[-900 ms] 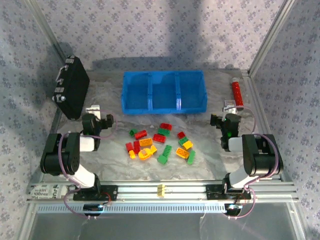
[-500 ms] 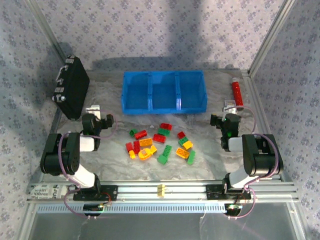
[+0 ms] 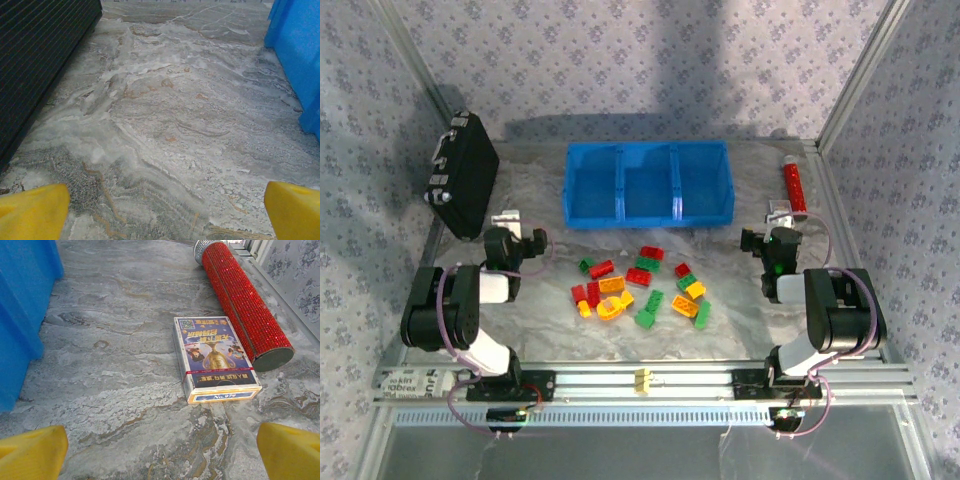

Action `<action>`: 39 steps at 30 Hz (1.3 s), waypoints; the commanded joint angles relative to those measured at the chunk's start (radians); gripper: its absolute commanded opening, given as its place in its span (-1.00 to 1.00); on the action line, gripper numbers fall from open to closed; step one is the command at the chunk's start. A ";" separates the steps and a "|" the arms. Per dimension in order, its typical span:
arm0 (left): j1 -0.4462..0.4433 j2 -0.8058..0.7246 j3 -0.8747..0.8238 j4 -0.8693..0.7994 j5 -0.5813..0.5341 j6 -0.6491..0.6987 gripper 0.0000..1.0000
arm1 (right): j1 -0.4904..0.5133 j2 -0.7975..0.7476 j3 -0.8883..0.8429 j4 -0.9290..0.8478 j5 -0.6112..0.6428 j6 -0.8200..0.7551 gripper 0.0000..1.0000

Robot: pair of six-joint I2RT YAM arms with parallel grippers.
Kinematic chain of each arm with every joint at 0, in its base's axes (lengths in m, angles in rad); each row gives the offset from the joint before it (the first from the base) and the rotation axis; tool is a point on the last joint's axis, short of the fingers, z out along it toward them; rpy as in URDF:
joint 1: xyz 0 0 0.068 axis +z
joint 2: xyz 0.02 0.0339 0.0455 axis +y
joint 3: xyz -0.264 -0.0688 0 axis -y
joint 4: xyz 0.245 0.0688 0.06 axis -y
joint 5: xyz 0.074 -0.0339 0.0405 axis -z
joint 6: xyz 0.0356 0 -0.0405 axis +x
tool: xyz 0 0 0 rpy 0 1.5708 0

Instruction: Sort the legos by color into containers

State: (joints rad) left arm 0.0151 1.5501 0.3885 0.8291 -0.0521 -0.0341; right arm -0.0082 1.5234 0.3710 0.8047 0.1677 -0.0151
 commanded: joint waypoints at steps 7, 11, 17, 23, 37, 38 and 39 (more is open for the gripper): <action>0.003 -0.011 0.013 0.014 -0.036 -0.011 1.00 | -0.003 -0.005 0.014 0.015 -0.007 0.013 0.98; 0.003 -0.012 0.010 0.020 -0.051 -0.016 0.99 | -0.003 -0.005 0.013 0.016 -0.007 0.012 0.98; 0.003 -0.083 0.027 -0.069 -0.108 -0.038 0.96 | 0.015 -0.097 0.007 -0.036 0.046 0.009 0.98; -0.038 -0.228 0.096 -0.327 -0.230 -0.077 0.94 | 0.033 -0.300 0.169 -0.462 0.017 0.040 0.99; -0.363 -0.479 0.434 -1.094 -0.218 -0.252 0.89 | 0.056 -0.363 0.493 -1.142 -0.168 0.369 0.95; -0.405 -0.479 0.443 -1.128 -0.218 -0.253 0.89 | 0.071 -0.365 0.499 -1.165 -0.162 0.360 0.93; -0.455 -0.478 0.451 -1.165 -0.223 -0.260 0.88 | 0.090 -0.365 0.505 -1.195 -0.159 0.349 0.90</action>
State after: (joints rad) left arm -0.3542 1.0740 0.8116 -0.0998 -0.2771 -0.2699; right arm 0.0490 1.1801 0.8288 -0.2375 0.0303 0.3412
